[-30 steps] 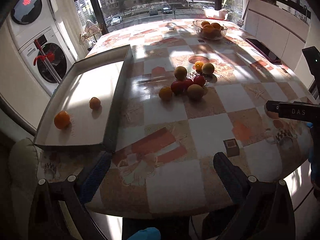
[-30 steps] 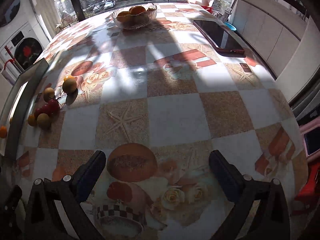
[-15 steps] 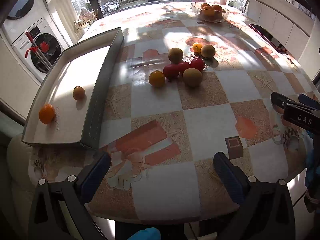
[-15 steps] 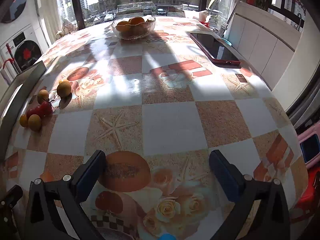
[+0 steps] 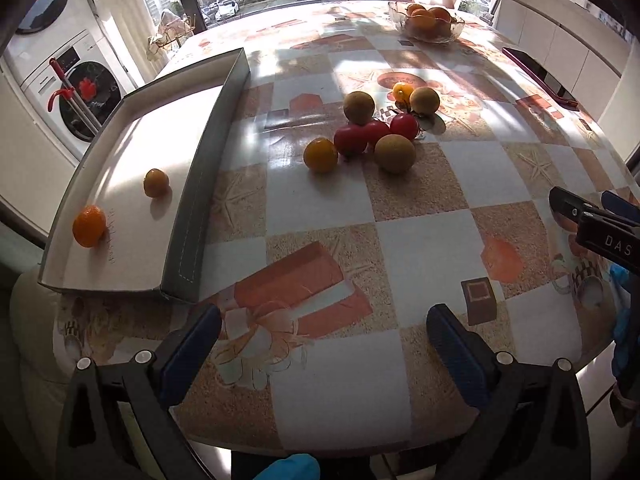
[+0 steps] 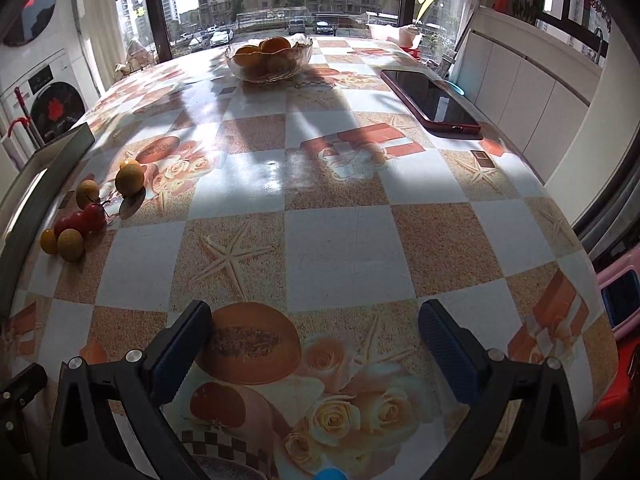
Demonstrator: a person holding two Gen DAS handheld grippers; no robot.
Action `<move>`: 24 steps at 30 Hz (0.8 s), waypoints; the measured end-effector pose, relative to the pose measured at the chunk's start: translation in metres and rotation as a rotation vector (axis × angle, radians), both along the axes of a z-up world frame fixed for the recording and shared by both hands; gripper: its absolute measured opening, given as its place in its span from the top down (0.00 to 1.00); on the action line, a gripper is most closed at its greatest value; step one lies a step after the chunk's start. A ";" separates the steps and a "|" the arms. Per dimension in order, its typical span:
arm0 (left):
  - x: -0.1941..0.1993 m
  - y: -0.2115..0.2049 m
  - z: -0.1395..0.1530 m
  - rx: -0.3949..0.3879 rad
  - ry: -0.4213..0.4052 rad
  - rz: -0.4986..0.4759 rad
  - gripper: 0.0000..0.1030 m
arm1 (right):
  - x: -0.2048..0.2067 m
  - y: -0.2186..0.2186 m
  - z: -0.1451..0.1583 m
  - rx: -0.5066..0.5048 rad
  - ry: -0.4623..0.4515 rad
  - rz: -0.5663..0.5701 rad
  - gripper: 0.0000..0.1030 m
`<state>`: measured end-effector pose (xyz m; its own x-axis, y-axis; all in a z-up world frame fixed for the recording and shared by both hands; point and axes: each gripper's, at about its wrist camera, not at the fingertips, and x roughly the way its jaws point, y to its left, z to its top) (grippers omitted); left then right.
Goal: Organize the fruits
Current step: 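Move both tools over the cluster of remaining fruits on the tablecloth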
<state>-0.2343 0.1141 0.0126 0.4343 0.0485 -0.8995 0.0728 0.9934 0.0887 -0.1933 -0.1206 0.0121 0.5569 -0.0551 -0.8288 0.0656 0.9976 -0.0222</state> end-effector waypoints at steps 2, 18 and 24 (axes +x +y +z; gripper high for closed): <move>0.001 0.001 -0.002 -0.009 0.005 0.000 0.00 | 0.001 0.000 0.000 -0.001 0.007 0.002 0.00; 0.055 -0.006 -0.005 0.009 -0.001 0.015 0.00 | 0.032 0.019 0.002 0.015 0.132 0.096 0.00; 0.072 -0.001 0.029 -0.006 -0.083 0.018 0.00 | 0.061 0.039 0.010 0.149 0.145 0.163 0.00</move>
